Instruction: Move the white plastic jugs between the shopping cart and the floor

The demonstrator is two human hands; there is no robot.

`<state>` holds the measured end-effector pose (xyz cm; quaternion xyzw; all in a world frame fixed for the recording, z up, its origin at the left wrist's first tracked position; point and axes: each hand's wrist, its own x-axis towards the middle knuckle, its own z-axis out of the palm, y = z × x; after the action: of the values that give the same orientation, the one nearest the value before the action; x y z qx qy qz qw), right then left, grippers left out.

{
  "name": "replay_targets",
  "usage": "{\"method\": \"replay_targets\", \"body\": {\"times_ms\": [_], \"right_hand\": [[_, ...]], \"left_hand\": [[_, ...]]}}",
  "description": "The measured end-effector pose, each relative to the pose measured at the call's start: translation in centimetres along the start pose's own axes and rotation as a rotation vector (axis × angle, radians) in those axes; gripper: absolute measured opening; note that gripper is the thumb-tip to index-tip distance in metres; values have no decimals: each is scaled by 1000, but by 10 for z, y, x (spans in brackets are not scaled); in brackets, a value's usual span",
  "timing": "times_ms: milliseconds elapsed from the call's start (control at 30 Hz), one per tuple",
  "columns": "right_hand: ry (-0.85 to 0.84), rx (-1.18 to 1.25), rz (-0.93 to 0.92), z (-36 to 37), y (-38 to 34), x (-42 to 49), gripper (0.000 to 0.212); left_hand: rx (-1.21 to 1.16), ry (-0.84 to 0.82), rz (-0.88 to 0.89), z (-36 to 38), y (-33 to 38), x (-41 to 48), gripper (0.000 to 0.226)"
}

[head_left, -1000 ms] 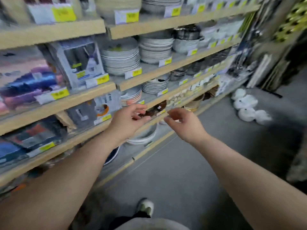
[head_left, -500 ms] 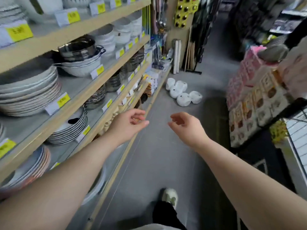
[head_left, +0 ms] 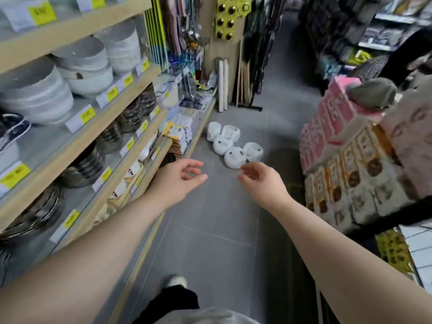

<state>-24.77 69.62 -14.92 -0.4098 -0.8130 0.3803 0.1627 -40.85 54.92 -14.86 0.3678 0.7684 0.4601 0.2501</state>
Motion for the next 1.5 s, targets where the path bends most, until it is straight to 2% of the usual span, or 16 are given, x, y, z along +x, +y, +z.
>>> {"method": "replay_targets", "body": {"times_ms": [433, 633, 833, 1033, 1233, 1500], "right_hand": [[31, 15, 212, -3, 29, 289, 30], [26, 13, 275, -25, 56, 392, 27], [-69, -22, 286, -36, 113, 525, 27], [-260, -95, 310, -24, 173, 656, 28], [-387, -118, 400, 37, 267, 745, 33], [-425, -136, 466, 190, 453, 816, 38]], "left_hand": [[32, -209, -2, 29, -4, 330, 23], [58, -264, -29, 58, 2, 445, 29], [43, -231, -105, 113, -17, 559, 31], [-60, -121, -262, 173, -50, 656, 28], [-95, -75, -418, 239, -143, 725, 26], [-115, -69, -605, 353, -360, 781, 39]]}}
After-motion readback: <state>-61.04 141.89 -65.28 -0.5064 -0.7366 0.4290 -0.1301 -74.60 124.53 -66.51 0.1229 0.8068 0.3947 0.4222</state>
